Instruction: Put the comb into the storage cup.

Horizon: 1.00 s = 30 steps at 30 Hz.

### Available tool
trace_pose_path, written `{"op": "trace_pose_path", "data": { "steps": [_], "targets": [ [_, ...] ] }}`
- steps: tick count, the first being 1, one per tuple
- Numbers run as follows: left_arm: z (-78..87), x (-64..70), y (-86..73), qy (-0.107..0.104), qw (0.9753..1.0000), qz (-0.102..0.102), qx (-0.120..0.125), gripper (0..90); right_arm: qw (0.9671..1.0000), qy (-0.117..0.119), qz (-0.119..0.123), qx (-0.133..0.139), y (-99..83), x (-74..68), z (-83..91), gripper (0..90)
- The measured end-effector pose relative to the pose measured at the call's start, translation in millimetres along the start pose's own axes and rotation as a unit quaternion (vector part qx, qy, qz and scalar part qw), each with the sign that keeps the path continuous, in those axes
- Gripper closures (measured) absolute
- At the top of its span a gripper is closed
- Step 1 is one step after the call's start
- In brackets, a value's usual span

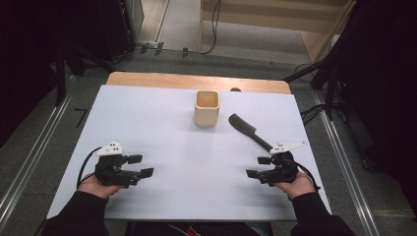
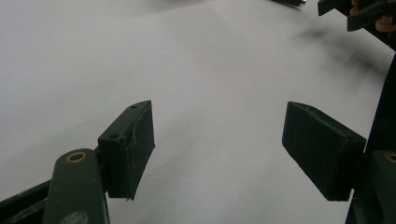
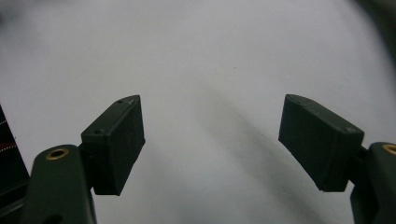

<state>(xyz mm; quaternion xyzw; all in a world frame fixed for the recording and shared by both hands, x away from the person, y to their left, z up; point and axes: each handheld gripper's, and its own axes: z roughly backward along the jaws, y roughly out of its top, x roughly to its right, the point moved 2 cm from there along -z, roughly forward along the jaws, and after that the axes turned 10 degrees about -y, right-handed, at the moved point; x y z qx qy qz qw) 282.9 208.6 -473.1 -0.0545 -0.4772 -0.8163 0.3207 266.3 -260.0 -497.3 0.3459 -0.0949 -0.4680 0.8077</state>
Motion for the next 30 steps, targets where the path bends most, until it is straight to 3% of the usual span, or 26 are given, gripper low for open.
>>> {"op": "trace_pose_path", "data": {
  "steps": [4,9,12,24,30],
  "targets": [
    [0.0,-0.1,0.0,0.000,1.0000,0.000,0.000,26.0,0.9997,-0.011,-0.018,0.007,0.4,5.0,3.5,20.7],
    [-0.6,0.1,0.1,-0.002,1.0000,0.001,0.001,26.0,0.9973,-0.037,-0.061,0.020,1.3,19.7,12.4,20.7],
    [-0.5,-0.1,0.1,0.000,1.0000,0.001,-0.001,26.0,0.9958,-0.047,-0.073,0.030,2.1,25.8,15.6,20.8],
    [-1.6,-0.6,0.2,-0.002,1.0000,0.000,-0.002,26.0,0.9933,-0.073,-0.078,0.044,9.3,39.8,19.9,21.1],
    [-2.1,-0.9,0.3,-0.002,1.0000,0.000,-0.004,26.1,0.9906,-0.079,-0.092,0.064,17.7,50.2,20.5,21.4]
  ]
}}
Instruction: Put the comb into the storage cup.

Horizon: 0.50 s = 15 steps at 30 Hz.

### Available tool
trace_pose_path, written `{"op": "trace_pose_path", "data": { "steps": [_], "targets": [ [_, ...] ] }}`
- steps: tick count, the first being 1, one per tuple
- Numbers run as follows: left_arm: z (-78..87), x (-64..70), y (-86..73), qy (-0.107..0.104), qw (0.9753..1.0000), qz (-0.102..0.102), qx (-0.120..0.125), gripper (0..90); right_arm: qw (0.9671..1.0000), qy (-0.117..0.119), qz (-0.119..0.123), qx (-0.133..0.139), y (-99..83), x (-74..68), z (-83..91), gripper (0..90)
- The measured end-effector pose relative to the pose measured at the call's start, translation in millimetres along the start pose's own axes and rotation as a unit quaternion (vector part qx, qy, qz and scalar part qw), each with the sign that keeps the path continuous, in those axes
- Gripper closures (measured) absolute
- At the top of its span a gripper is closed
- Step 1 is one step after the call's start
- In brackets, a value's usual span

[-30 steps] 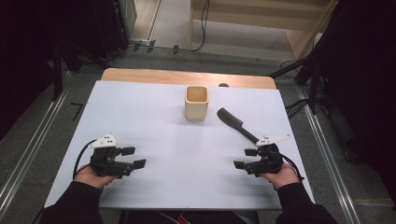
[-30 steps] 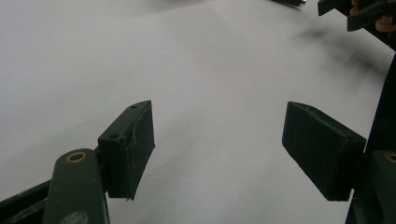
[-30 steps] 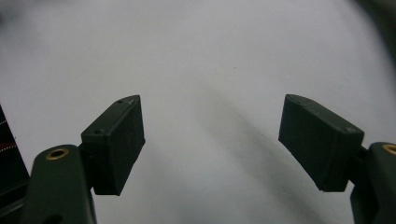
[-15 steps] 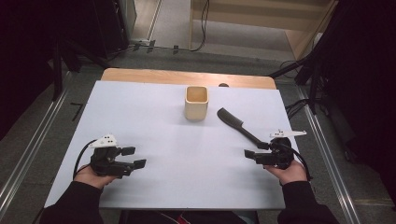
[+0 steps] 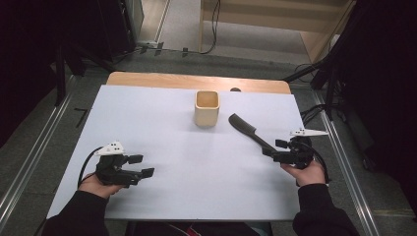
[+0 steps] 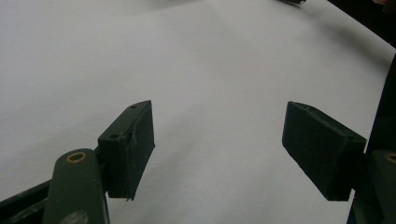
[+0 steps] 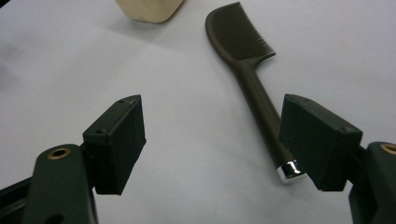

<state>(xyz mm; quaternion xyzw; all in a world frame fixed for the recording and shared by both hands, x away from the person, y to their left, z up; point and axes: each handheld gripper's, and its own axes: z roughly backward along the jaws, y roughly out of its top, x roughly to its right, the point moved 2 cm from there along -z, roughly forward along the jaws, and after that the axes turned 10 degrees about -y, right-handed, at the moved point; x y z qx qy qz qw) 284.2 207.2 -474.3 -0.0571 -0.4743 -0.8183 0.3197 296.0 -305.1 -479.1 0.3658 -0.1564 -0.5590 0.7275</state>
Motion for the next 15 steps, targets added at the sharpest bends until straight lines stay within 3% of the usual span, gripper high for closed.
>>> {"op": "trace_pose_path", "data": {
  "steps": [15],
  "targets": [
    [-0.5,-0.2,0.0,-0.001,1.0000,0.001,-0.002,26.1,0.9991,-0.036,-0.020,0.000,17.4,25.2,-17.5,23.2]
  ]
}}
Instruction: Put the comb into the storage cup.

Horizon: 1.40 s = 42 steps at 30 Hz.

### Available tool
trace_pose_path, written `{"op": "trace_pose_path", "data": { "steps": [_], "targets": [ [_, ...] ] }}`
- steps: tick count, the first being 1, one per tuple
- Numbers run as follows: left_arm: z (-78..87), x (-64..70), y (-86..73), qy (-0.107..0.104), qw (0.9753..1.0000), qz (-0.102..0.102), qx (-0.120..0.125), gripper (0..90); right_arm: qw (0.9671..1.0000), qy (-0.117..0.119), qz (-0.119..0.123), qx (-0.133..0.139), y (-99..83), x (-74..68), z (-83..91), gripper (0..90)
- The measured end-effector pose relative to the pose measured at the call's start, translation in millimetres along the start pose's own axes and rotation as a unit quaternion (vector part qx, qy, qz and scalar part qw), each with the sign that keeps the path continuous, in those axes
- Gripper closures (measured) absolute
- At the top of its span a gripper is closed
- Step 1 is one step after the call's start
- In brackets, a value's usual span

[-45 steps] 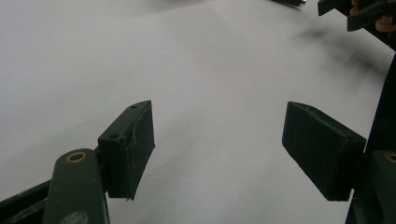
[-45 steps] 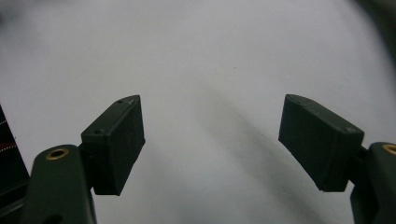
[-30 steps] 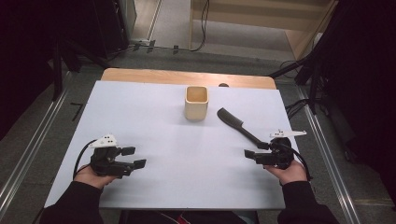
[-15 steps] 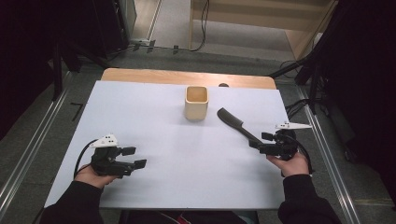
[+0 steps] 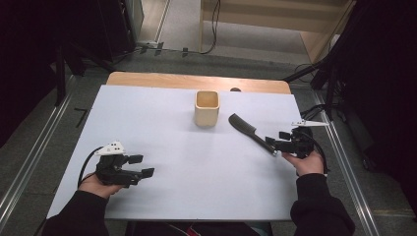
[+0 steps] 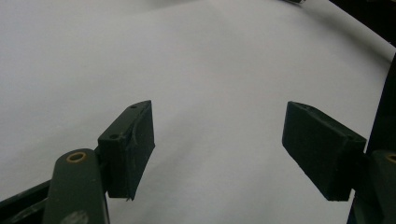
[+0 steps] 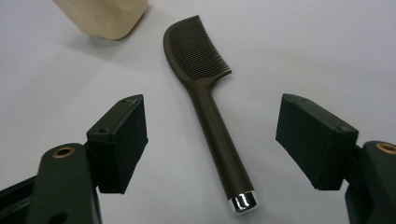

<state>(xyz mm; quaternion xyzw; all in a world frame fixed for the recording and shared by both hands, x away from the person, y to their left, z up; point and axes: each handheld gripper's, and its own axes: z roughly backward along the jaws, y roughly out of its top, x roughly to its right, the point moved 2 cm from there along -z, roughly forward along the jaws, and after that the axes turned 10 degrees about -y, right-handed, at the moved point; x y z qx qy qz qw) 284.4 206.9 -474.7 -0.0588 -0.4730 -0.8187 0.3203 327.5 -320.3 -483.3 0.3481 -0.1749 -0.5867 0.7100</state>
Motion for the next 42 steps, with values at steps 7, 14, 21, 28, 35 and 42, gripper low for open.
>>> {"op": "trace_pose_path", "data": {
  "steps": [7,14,21,28,35,42],
  "targets": [
    [-0.3,0.2,-0.1,0.000,1.0000,-0.001,-0.001,26.0,1.0000,-0.007,0.000,-0.001,8.7,0.5,-8.2,23.4],
    [-0.2,0.1,-0.1,0.000,1.0000,-0.001,-0.001,26.1,0.9999,-0.014,0.000,-0.002,15.6,2.2,-15.1,25.0],
    [0.2,-0.1,-0.1,0.000,1.0000,-0.002,-0.002,26.1,0.9996,-0.026,0.000,-0.006,20.0,5.8,-22.9,27.0],
    [0.3,0.2,-0.2,0.000,1.0000,-0.003,-0.002,26.0,0.9991,-0.038,-0.003,-0.016,21.5,11.5,-27.9,28.5],
    [0.3,0.6,-0.1,-0.001,1.0000,-0.004,-0.002,26.1,0.9986,-0.047,0.001,-0.022,20.1,13.2,-27.2,33.8],
    [0.3,1.0,0.0,0.000,1.0000,-0.005,-0.003,26.1,0.9982,-0.054,0.020,-0.016,19.8,10.7,-22.5,67.0]
  ]
}}
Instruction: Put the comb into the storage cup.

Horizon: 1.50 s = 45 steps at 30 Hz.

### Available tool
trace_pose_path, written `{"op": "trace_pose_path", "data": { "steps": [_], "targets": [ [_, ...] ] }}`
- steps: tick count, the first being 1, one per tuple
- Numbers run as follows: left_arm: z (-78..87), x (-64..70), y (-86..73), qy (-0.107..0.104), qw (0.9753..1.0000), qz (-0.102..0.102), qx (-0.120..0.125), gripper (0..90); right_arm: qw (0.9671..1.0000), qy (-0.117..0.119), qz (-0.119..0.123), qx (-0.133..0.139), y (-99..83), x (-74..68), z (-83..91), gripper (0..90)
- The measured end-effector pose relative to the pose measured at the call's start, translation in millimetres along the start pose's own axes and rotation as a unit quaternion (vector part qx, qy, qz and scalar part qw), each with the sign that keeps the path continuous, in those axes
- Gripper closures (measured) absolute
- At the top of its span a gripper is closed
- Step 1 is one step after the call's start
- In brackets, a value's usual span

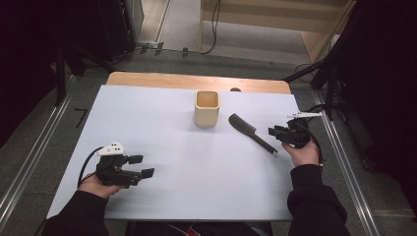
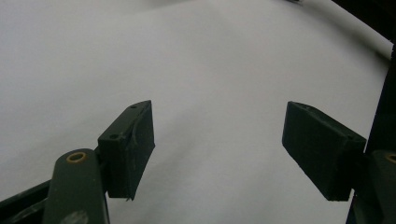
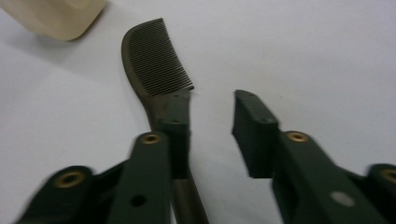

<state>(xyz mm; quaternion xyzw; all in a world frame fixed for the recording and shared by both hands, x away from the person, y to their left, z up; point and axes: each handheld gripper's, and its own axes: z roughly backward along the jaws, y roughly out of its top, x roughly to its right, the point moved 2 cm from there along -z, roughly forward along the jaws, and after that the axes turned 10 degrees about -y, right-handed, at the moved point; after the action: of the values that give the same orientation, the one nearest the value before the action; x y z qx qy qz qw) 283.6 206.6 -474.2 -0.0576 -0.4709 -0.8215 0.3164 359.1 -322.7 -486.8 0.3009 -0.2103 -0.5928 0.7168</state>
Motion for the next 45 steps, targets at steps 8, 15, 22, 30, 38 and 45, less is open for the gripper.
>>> {"op": "trace_pose_path", "data": {
  "steps": [8,15,22,30,38,45],
  "targets": [
    [-0.4,0.5,-0.1,0.000,1.0000,-0.001,-0.001,26.0,0.9989,0.031,-0.011,-0.033,-10.5,4.9,-7.0,87.8],
    [-0.4,0.4,-0.2,0.001,1.0000,-0.002,-0.003,26.0,0.9967,0.035,-0.003,-0.073,-18.4,2.9,-19.7,87.8],
    [-0.3,0.3,-0.3,0.000,1.0000,-0.001,-0.001,26.0,0.9944,0.042,0.018,-0.096,-20.9,-6.5,-25.7,87.7],
    [-0.3,0.4,-0.3,0.001,1.0000,-0.001,-0.001,26.1,0.9938,0.044,0.024,-0.100,-21.4,-11.8,-27.8,87.7],
    [-0.2,0.3,-0.3,0.000,1.0000,-0.001,-0.001,26.0,0.9933,0.047,0.025,-0.103,-21.7,-14.4,-28.7,87.7],
    [0.4,0.1,-0.2,0.001,1.0000,-0.001,0.000,26.0,0.9967,0.023,0.016,-0.076,-15.5,-8.5,-16.1,84.9]
  ]
}}
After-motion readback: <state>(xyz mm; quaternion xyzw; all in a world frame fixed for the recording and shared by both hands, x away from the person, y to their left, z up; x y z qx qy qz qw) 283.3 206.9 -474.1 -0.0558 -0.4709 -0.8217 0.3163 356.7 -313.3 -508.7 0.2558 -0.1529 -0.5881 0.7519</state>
